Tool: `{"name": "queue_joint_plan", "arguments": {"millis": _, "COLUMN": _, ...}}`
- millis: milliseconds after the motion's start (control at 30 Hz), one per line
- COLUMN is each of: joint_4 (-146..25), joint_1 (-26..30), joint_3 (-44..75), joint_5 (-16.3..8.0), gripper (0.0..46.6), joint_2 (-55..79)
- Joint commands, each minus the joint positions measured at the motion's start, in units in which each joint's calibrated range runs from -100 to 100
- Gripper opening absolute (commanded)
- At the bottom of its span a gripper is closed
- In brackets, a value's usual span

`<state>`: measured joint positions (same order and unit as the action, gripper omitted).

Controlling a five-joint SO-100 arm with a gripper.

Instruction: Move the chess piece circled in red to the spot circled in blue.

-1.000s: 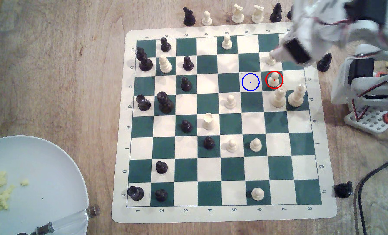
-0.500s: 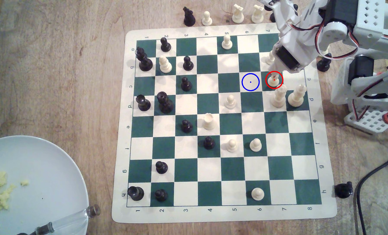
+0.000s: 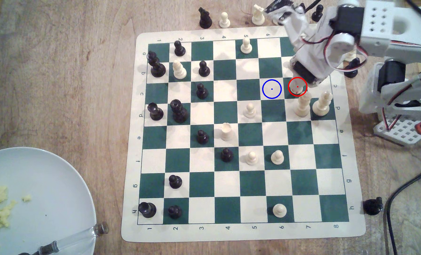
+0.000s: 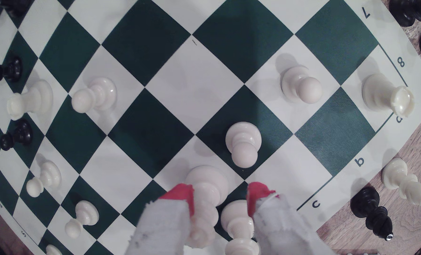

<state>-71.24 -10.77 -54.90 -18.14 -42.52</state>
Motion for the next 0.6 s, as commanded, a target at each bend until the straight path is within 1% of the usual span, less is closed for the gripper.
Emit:
{"name": "queue_joint_plan", "arguments": {"millis": 0, "joint_4": 1.4, "joint_1": -0.5, "joint_3": 0.8, "joint_5": 0.1, "gripper": 12.8, "joint_2": 1.6}}
{"name": "queue_joint_plan", "arguments": {"millis": 567, "joint_4": 5.0, "joint_1": -2.3, "joint_3": -1.1, "joint_5": 1.7, "gripper": 12.8, "joint_2": 7.6}}
